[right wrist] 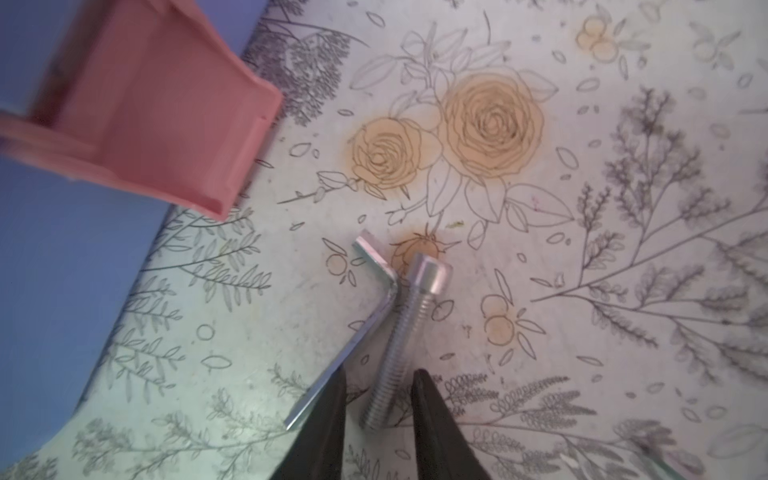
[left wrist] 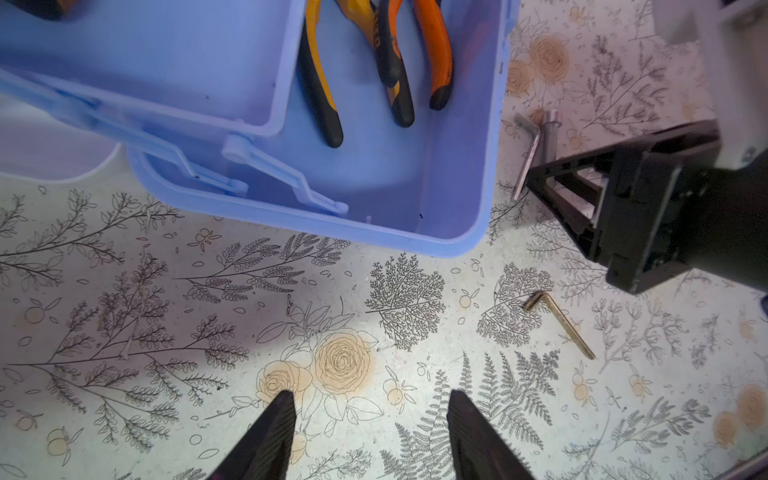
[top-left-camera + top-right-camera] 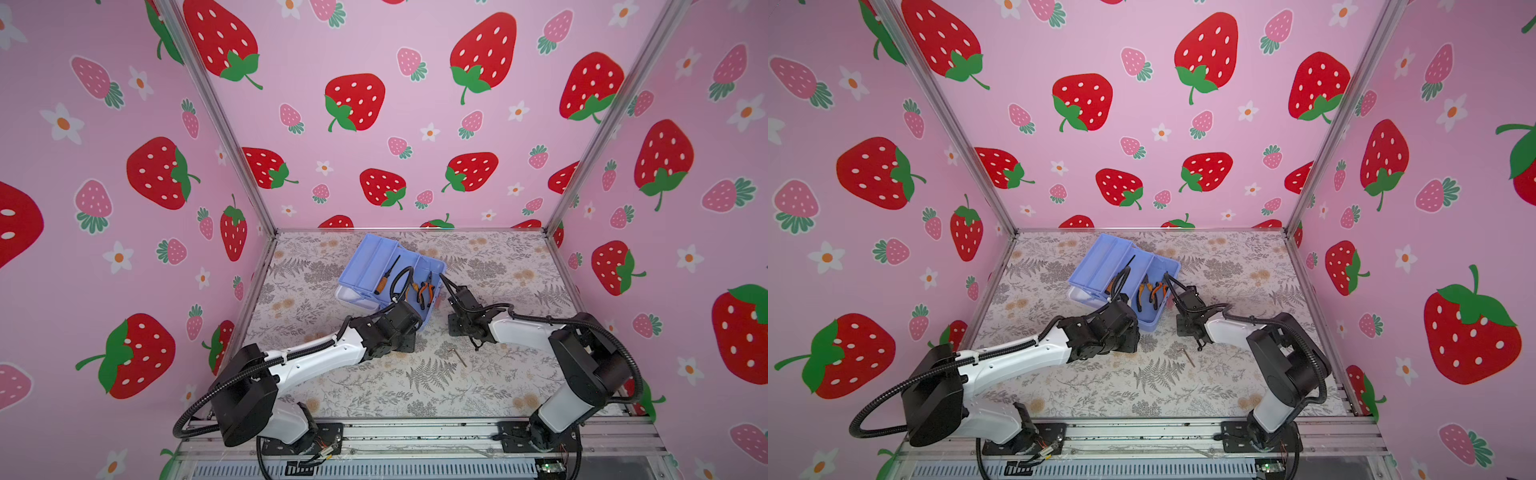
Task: Pack the tool kit
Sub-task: 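Lower right gripper onto the silver bolt beside the box and grasp it, then lift bolt with right gripper toward left gripper while left gripper closes on it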
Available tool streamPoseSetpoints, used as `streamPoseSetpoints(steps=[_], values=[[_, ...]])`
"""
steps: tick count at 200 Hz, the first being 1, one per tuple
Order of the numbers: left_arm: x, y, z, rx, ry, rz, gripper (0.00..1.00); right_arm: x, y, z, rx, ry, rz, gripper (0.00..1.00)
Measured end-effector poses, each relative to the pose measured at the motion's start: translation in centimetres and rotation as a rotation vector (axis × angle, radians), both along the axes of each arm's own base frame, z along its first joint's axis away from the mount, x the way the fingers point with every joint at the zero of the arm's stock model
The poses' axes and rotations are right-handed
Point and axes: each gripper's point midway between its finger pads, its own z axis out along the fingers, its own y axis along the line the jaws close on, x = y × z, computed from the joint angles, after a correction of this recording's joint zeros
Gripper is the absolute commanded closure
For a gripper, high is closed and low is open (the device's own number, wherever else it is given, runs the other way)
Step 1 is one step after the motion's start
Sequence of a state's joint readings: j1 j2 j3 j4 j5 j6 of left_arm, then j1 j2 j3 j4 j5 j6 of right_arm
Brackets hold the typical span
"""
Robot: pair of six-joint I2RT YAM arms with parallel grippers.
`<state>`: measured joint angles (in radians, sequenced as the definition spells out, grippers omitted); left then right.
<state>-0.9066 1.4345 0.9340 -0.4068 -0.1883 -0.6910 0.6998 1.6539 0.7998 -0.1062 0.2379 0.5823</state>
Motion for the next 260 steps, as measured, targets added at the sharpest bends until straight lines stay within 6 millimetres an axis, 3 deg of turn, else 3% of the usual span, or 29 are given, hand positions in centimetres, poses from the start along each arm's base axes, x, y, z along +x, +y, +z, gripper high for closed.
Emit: streamPoseSetpoints(steps=[23,77,106,135,157,184,216,260], values=[[0.0,0.1,-0.2,-0.005,0.006,0.002,0.38,0.4,-0.3,0.0,-0.001,-0.004,-0.014,0.76],[0.0,-0.1,-0.3,-0.025,0.016,0.003,0.37,1.0,-1.1,0.2,-0.006,-0.018,-0.038,1.0],[-0.1,-0.2,-0.4,-0.04,0.034,-0.004,0.35,-0.2,-1.9,0.9,0.009,-0.039,-0.006,1.0],[0.8,-0.7,0.2,-0.068,0.045,0.004,0.27,-1.2,-1.0,3.8,0.131,-0.098,0.061,1.0],[1.9,-2.0,1.2,-0.131,0.051,0.012,0.22,-2.0,1.1,6.3,0.274,-0.141,0.162,1.0],[2.8,-5.2,1.9,-0.245,0.091,-0.017,0.21,-3.7,3.5,8.3,0.421,-0.164,0.304,1.0],[2.7,-8.3,1.6,-0.357,0.16,-0.065,0.28,-5.7,4.9,9.0,0.517,-0.153,0.419,1.0],[2.3,-9.8,0.5,-0.408,0.23,-0.073,0.36,-6.7,5.2,8.9,0.558,-0.133,0.461,1.0]])
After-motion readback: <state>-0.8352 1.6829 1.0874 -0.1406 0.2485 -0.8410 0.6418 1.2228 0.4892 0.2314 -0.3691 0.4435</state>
